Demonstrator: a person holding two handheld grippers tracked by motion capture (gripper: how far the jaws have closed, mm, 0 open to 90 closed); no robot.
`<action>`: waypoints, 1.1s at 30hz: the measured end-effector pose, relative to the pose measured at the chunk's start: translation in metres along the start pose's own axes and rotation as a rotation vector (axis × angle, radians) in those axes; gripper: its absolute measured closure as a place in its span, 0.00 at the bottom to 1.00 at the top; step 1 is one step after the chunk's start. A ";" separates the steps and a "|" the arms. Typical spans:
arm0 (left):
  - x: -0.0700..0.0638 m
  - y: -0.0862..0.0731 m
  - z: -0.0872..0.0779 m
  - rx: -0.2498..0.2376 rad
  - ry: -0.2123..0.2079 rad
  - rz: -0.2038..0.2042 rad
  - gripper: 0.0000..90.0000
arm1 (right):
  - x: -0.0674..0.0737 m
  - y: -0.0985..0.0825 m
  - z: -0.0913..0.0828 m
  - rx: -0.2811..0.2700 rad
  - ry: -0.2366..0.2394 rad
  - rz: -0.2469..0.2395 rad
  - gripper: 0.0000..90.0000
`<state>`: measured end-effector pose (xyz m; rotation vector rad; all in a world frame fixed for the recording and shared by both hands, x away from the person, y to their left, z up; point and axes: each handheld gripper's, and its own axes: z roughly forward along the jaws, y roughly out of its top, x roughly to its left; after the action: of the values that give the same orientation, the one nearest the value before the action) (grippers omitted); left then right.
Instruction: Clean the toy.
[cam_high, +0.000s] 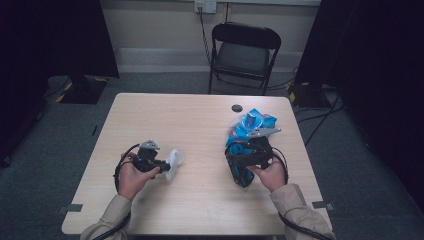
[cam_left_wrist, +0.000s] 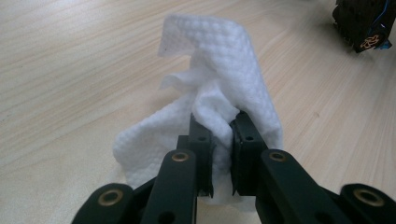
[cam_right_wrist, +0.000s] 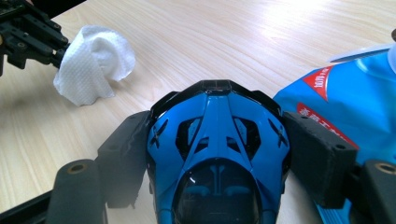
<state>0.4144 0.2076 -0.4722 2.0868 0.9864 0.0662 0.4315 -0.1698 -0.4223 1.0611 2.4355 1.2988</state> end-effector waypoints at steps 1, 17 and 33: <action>0.000 0.000 0.000 0.000 0.000 0.000 0.90 | 0.000 0.000 0.000 0.000 0.000 0.000 0.29; 0.003 -0.005 0.003 0.022 0.023 -0.003 0.90 | 0.000 0.002 0.033 0.048 0.012 0.003 0.30; 0.008 -0.009 0.000 0.028 0.030 -0.009 0.90 | -0.001 -0.003 0.060 0.112 0.005 0.002 0.29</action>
<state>0.4143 0.2161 -0.4799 2.1123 1.0193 0.0796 0.4588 -0.1323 -0.4611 1.0883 2.5376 1.1798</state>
